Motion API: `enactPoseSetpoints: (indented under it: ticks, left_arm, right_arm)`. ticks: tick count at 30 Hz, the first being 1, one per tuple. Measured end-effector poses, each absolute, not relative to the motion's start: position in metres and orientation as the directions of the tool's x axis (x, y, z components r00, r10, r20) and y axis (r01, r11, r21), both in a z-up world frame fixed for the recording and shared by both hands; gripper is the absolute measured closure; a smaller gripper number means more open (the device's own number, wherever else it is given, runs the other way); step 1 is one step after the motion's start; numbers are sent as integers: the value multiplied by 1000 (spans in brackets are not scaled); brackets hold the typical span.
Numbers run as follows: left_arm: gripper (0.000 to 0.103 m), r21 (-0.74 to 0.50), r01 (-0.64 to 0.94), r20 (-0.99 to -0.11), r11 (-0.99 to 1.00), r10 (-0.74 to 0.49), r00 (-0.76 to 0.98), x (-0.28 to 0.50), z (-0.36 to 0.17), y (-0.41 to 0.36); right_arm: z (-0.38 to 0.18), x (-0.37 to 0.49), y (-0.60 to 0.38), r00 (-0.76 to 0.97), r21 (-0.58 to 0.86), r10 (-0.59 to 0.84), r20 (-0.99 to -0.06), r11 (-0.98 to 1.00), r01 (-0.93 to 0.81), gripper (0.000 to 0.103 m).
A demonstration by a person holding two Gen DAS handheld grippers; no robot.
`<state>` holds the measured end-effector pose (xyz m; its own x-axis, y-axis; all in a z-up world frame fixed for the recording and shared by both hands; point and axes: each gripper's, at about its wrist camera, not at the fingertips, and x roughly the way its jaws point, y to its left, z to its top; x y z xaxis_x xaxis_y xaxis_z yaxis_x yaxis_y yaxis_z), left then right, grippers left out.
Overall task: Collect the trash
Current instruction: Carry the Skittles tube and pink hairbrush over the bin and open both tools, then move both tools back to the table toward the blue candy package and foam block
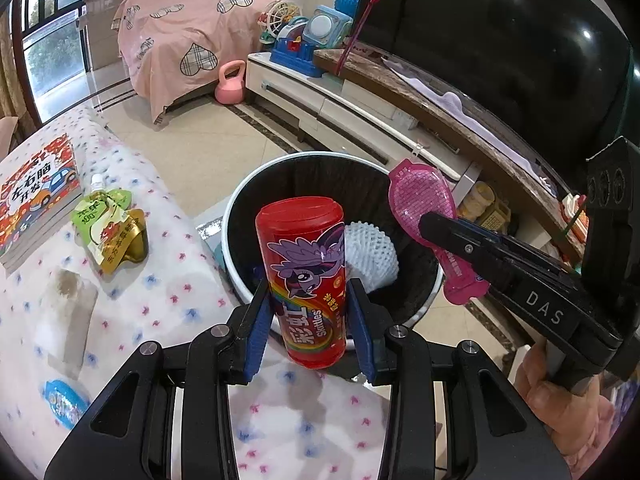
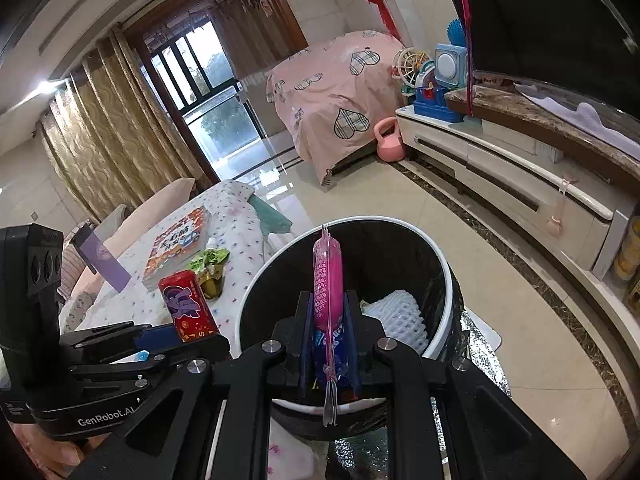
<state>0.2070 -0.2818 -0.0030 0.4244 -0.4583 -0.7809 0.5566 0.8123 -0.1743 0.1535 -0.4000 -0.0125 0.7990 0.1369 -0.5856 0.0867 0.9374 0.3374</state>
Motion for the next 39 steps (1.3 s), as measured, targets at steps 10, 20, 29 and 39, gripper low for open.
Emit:
enactPoseSetpoints:
  ticks: [10, 20, 29, 39]
  left_arm:
    - [67, -173, 548, -794, 819, -445, 414, 223, -10, -294]
    - [37, -178, 528, -804, 830, -432, 409, 230, -14, -292]
    - [35, -212, 476, -788, 853, -438, 432, 222, -13, -257]
    - [32, -251, 334, -780, 908, -395, 486, 198, -24, -171]
  right_arm:
    - [-21, 167, -410, 781, 338, 133, -610, 935, 105, 88]
    - [-27, 179, -418, 763, 359, 137, -632, 924, 132, 80]
    - [-22, 167, -418, 787, 386, 137, -602, 912, 136, 43]
    - [-18, 144, -382, 803, 402, 180, -568, 912, 80, 12]
